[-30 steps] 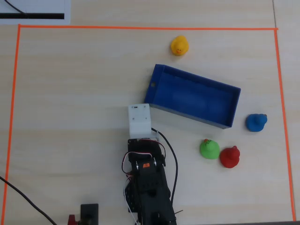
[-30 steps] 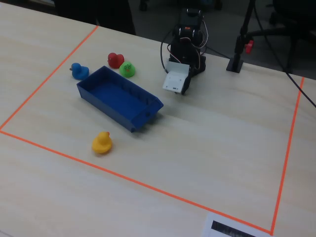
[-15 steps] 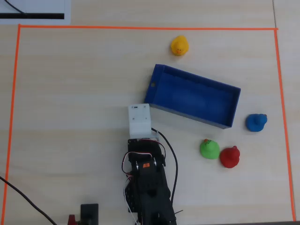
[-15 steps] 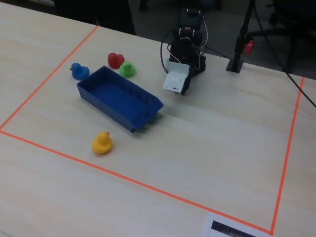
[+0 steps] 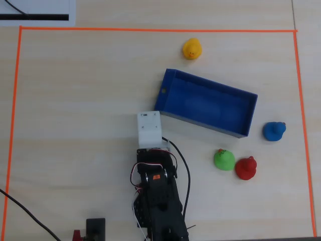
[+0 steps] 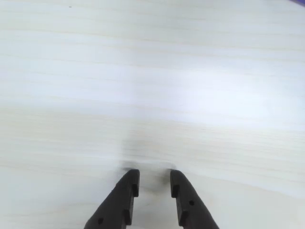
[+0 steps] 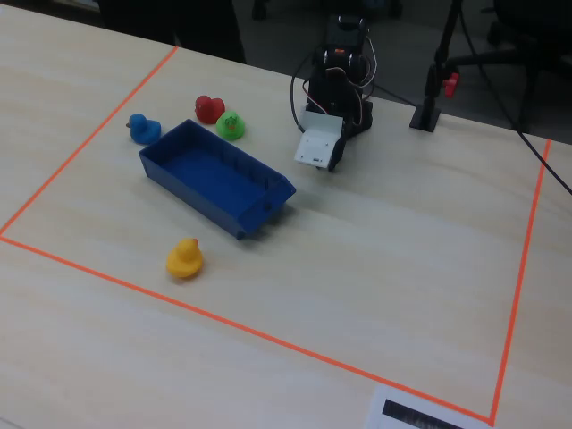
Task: Grasp yellow duck and put it into box.
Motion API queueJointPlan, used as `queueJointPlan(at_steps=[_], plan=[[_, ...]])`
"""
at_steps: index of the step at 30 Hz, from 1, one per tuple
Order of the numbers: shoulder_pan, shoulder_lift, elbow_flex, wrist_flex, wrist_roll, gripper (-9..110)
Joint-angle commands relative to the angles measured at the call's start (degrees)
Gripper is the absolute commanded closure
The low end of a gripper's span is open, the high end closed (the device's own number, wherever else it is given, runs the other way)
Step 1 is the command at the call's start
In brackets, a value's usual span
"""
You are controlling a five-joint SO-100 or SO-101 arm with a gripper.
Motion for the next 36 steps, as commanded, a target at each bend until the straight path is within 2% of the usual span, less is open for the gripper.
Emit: queueJointPlan(at_steps=[1, 28, 30, 31, 36], plan=[[0.44, 0.00, -0.35, 0.97, 0.18, 95], [0.44, 0.00, -0.35, 0.97, 0.00, 89], [0.44, 0.00, -0.35, 0.97, 0.00, 92], [0.53, 0.00, -0.35, 0.88, 0.00, 101], [2.81, 0.00, -3.78, 2.11, -0.53, 101]])
